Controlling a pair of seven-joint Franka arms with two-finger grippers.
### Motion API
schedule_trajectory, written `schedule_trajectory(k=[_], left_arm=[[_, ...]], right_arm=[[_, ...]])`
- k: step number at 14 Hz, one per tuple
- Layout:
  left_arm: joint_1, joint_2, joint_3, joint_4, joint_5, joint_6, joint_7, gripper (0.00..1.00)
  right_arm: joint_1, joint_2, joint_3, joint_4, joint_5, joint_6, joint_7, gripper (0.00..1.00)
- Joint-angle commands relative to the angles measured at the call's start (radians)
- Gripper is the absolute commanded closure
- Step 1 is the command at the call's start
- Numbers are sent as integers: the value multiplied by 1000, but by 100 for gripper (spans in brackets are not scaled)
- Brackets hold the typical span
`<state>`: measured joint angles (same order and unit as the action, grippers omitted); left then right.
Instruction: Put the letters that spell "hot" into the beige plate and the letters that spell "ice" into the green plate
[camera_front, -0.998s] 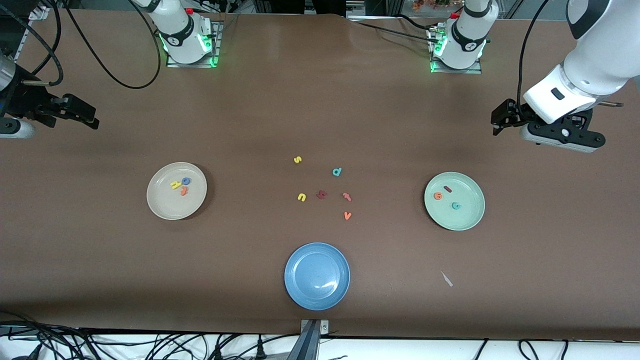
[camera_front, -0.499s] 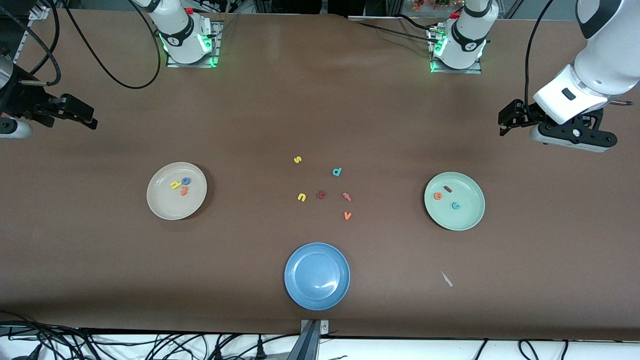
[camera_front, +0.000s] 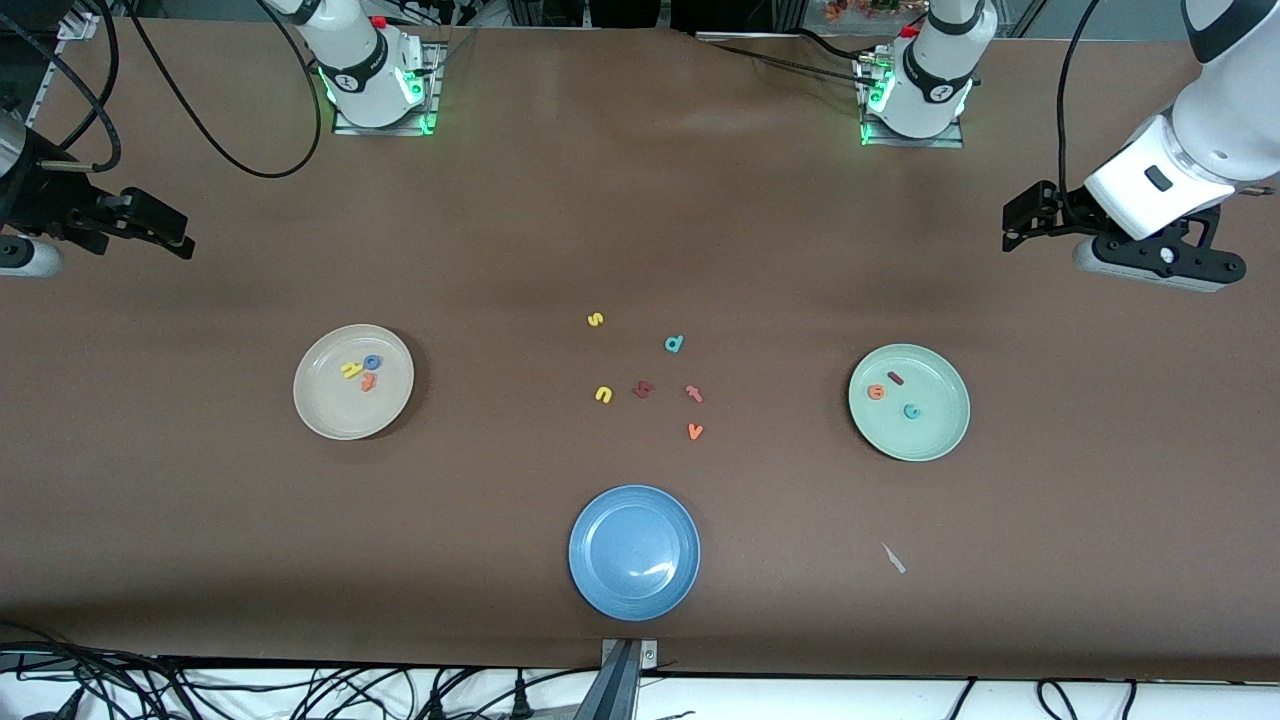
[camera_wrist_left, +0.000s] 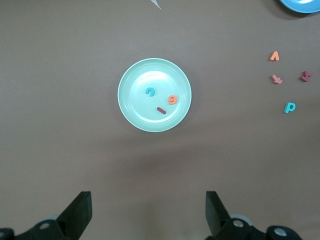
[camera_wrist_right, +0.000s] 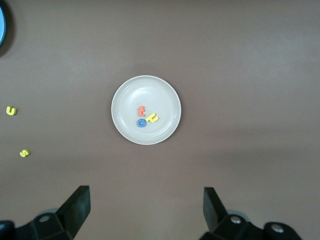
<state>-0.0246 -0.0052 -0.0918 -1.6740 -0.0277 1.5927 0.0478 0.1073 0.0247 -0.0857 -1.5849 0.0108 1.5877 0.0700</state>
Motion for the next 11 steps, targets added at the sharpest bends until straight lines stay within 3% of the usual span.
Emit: schedule_trajectory(k=[1, 11], left_arm=[[5, 13, 3, 33, -17, -22, -2, 0], [8, 13, 7, 34, 12, -20, 3, 0]], right_arm=[[-6, -5, 1, 6, 20, -6, 7, 0], [-6, -5, 0, 6, 20, -6, 8, 0]])
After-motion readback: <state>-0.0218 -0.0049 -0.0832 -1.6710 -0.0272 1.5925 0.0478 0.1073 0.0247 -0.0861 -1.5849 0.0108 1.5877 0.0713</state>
